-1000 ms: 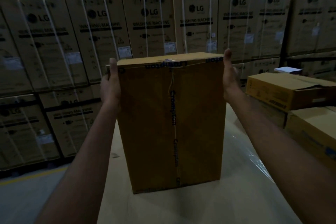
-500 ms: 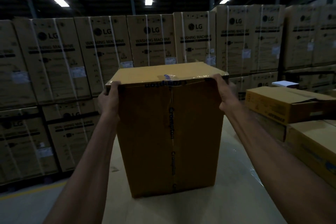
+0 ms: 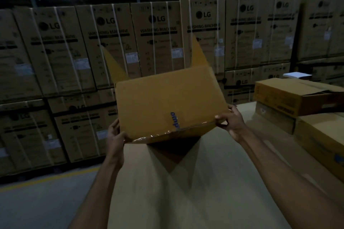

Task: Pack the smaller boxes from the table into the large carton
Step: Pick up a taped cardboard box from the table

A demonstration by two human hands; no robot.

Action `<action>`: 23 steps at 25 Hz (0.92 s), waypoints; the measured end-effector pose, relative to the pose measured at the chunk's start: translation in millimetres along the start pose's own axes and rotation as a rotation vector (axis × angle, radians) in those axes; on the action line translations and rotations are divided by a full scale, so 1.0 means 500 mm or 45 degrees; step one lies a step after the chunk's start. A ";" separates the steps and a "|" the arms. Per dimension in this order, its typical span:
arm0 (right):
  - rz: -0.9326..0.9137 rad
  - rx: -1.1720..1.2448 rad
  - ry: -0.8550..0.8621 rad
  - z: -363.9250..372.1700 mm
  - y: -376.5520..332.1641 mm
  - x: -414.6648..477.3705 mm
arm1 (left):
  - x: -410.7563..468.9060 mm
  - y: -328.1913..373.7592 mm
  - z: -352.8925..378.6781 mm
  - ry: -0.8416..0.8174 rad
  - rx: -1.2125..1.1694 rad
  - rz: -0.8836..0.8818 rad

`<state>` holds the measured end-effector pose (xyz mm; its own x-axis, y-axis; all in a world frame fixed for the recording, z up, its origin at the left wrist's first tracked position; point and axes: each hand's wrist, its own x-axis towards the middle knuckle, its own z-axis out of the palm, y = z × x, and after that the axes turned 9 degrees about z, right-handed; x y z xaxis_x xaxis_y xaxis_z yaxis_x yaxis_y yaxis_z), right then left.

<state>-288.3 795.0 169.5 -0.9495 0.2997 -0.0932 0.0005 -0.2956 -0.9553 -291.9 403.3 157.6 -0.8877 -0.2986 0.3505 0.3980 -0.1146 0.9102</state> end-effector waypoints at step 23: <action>-0.089 -0.648 0.703 -0.047 0.177 -0.127 | -0.192 -0.145 -0.017 0.383 0.345 -0.318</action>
<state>-220.6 770.9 84.3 -0.6575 0.7530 -0.0268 0.2183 0.1563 -0.9633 -233.7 432.5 55.9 -0.8263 -0.5588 0.0704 0.0706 0.0212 0.9973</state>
